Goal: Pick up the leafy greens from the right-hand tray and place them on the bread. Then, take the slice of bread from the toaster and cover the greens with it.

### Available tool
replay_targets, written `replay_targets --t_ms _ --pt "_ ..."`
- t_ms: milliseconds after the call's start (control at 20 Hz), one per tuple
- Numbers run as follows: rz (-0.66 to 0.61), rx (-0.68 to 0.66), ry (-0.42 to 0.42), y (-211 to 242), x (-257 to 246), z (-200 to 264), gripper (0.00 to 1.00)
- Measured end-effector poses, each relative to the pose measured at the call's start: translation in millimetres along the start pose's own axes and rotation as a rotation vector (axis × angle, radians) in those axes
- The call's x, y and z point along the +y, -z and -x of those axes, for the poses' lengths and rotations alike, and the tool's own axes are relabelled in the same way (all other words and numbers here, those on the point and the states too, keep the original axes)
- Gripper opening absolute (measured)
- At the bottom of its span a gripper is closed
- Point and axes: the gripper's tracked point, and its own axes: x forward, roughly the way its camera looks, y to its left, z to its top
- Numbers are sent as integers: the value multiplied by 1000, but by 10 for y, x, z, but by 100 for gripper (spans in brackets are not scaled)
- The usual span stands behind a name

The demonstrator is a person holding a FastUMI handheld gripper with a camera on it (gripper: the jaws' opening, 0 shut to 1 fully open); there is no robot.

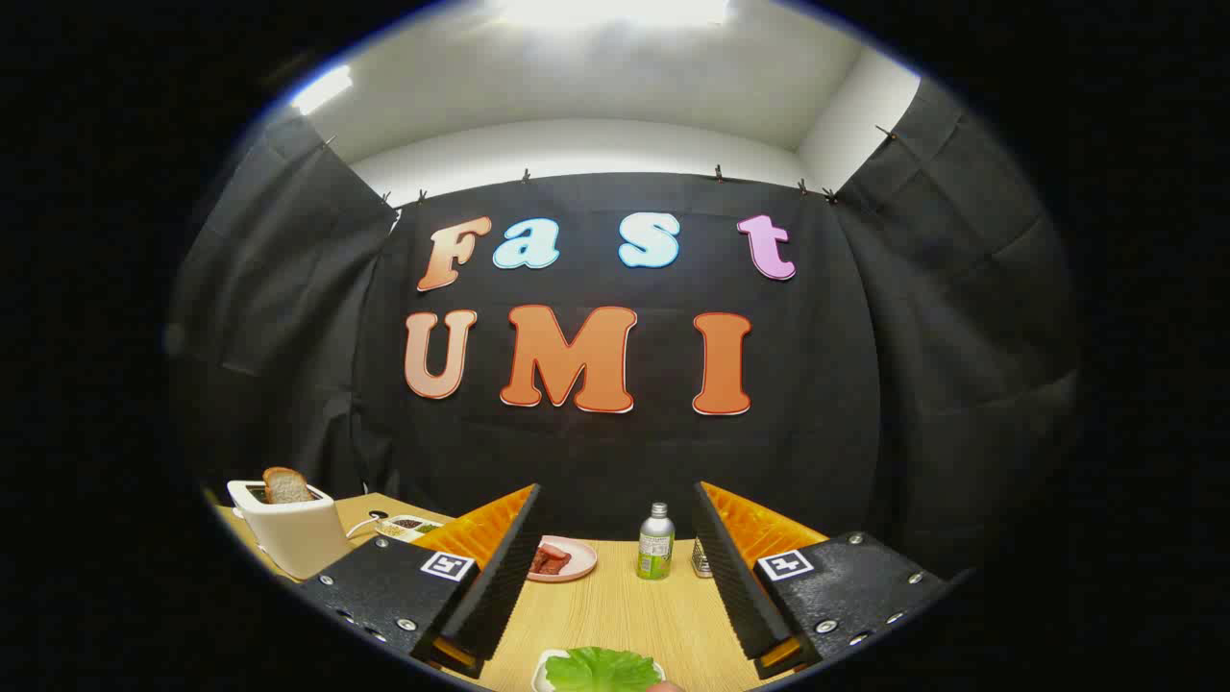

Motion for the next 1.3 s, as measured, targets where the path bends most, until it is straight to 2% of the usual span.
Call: replay_targets --t_ms 700,1050,1300 --pt "-19 29 7 34 -6 110 91" --pt "30 -3 35 -77 -83 211 91" --pt "-7 30 24 91 -63 170 91"
